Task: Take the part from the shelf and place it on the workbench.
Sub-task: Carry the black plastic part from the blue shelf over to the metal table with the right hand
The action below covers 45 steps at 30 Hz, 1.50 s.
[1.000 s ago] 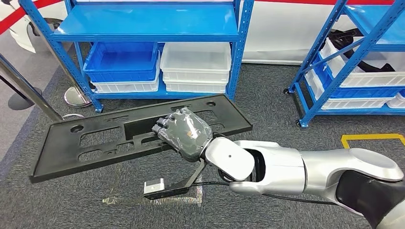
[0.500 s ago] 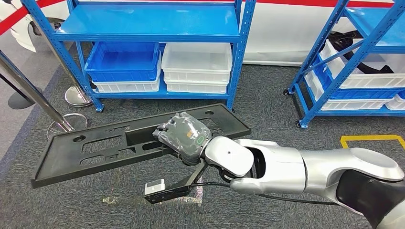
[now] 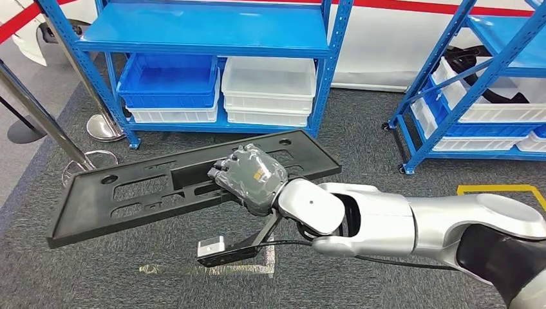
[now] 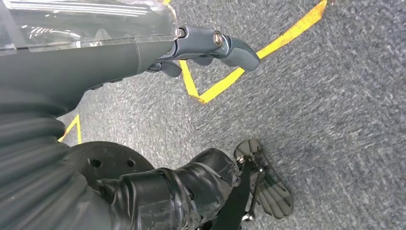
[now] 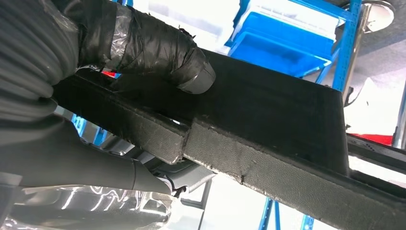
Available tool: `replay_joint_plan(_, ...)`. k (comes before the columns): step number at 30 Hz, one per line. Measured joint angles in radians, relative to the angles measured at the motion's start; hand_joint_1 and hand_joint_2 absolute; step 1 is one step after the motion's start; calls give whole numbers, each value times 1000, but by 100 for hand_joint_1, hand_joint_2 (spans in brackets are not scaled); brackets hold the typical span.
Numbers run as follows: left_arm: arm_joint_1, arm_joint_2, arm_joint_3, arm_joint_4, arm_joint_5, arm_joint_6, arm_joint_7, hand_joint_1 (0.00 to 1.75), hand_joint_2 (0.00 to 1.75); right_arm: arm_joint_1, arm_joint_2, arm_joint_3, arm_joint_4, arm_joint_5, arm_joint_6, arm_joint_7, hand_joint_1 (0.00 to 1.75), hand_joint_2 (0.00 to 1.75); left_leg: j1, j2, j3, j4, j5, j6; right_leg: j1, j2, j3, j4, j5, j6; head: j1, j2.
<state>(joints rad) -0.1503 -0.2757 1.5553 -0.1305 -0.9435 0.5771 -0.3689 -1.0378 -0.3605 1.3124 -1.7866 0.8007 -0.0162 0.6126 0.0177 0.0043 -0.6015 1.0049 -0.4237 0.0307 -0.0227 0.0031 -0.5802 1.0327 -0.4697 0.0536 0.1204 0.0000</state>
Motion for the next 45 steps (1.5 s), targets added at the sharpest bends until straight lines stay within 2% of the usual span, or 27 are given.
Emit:
replay_joint_plan(3,0,0,0,0,5,2,0,0,175,5,-8,0,-1,0,-3,0,175,175,0,2,2,-3,1,8,0,0,-93,190,-88,2,0,0)
replay_joint_plan(4,0,0,0,0,7,2,-1,0,175,9,-10,0,-1,0,-3,0,175,175,-1,2,2,-3,0,8,0,0,-118,236,-98,2,0,0)
replay_joint_plan(5,0,0,0,0,9,2,-1,0,175,13,-11,0,-1,0,-3,0,175,175,-2,1,2,-2,-1,8,0,0,-128,248,-90,0,0,0)
replay_joint_plan(6,0,0,0,0,11,2,-2,0,175,15,-13,0,-2,0,-4,1,175,175,-2,1,3,-2,-2,7,1,0,-117,218,-64,-2,0,0)
replay_joint_plan(9,0,-1,0,0,14,2,-4,0,175,15,-17,-2,-3,0,-10,8,175,175,-1,-2,7,0,-7,-3,6,-1,-27,23,24,-17,-1,0)
replay_joint_plan(11,0,-3,0,0,16,2,-6,0,175,15,-20,-3,-4,0,-15,13,175,175,0,-2,8,-1,-7,-16,16,-1,-3,-31,35,-28,-1,0)
replay_joint_plan(12,-1,-4,0,0,17,3,-6,0,175,15,-20,-3,-5,0,-17,15,175,175,1,-1,9,-3,-6,-23,20,0,-3,-34,37,-33,-1,0)
replay_joint_plan(15,-2,-5,0,0,22,5,-8,0,175,17,-24,-6,-7,2,-21,22,175,175,3,-1,-3,21,-26,-42,11,0,15,-59,50,-53,-4,0)
replay_joint_plan(17,-1,-5,0,0,25,8,-8,0,175,19,-25,-9,-8,4,-23,25,175,175,4,-2,-50,120,-80,-50,7,0,21,-67,55,-62,-9,0)
replay_joint_plan(19,0,-5,0,0,27,8,-9,0,175,26,-25,-9,-8,4,-27,28,175,175,7,-2,-110,239,-125,-57,6,0,20,-66,54,-63,-11,0)
replay_joint_plan(20,0,-5,0,0,28,8,-10,0,175,31,-25,-9,-8,4,-29,28,175,175,8,-1,-123,261,-123,-61,4,0,19,-63,52,-61,-12,0)
replay_joint_plan(21,1,-5,0,0,28,8,-11,0,175,35,-25,-9,-7,4,-31,28,175,175,10,-1,-116,244,-103,-64,2,1,18,-59,50,-58,-12,0)
replay_joint_plan(23,1,-5,0,0,29,9,-12,0,175,37,-25,-9,-8,3,-35,28,175,175,16,-2,-57,126,-45,-74,-5,3,14,-42,39,-45,-14,0)
replay_joint_plan(25,0,-6,0,1,29,9,-13,0,175,37,-25,-11,-8,3,-38,29,175,175,19,-9,-12,39,-20,-68,-3,6,5,-21,27,-28,-16,0)
replay_joint_plan(28,0,-6,0,0,30,10,-15,0,175,38,-26,-14,-9,5,-40,29,175,175,13,-15,-12,35,-22,-40,-2,9,-2,-14,24,-12,-17,0)
replay_joint_plan(30,0,-5,0,0,32,11,-16,0,175,38,-29,-16,-10,14,-40,29,175,175,12,-14,-13,34,-20,-25,-6,6,-15,12,5,-6,-17,0)
replay_joint_plan(31,0,-5,0,0,34,12,-17,0,175,38,-30,-18,-10,21,-40,29,175,175,12,-13,-12,33,-20,-19,-6,4,-34,53,-19,-5,-16,0)
replay_joint_plan(33,0,-5,0,0,37,13,-16,0,175,39,-32,-19,-11,31,-39,30,175,175,9,-14,-12,33,-21,-12,-3,1,-97,183,-78,-6,-16,0)
replay_joint_plan(34,1,-5,0,0,39,14,-16,0,175,40,-33,-19,-11,35,-38,31,175,175,6,-16,-12,33,-22,-9,-1,1,-127,241,-96,-7,-16,0)
replay_joint_plan(35,1,-5,0,0,41,15,-16,0,175,42,-34,-19,-11,37,-37,31,175,175,3,-21,-11,33,-22,-8,1,1,-145,271,-97,-11,-17,0)
replay_joint_plan(36,1,-5,0,0,43,16,-17,0,175,43,-34,-19,-11,39,-35,32,175,175,0,-27,-10,33,-23,-7,3,1,-147,266,-81,-16,-16,0)
replay_joint_plan(37,1,-5,0,0,44,17,-17,0,175,44,-35,-19,-11,42,-33,34,175,175,-3,-34,-9,33,-23,-7,7,5,-129,220,-48,-25,-16,0)
replay_joint_plan(38,1,-6,0,1,44,18,-17,0,175,44,-36,-19,-11,44,-31,35,175,175,-6,-41,-7,33,-24,-6,12,15,-100,152,-11,-37,-17,0)
replay_joint_plan(40,-1,-8,0,1,44,20,-17,0,175,43,-38,-19,-11,48,-26,37,175,175,-8,-54,-10,33,-23,-10,19,46,-47,36,33,-58,-20,0)
replay_joint_plan(42,-2,-10,0,1,46,23,-18,0,175,42,-38,-19,-13,49,-21,37,175,175,-4,-66,-17,31,-20,-19,24,56,-32,4,35,-67,-23,0)
replay_joint_plan(44,-2,-10,0,1,46,28,-17,0,175,42,-37,-19,-14,49,-19,36,175,175,-1,-74,-19,28,-18,-30,22,36,-24,-11,39,-66,-22,0)
replay_joint_plan(45,-1,-10,0,1,44,33,-15,0,175,41,-37,-19,-15,49,-19,36,175,175,-3,-65,-25,40,-27,-35,19,25,-18,-20,41,-67,-23,0)
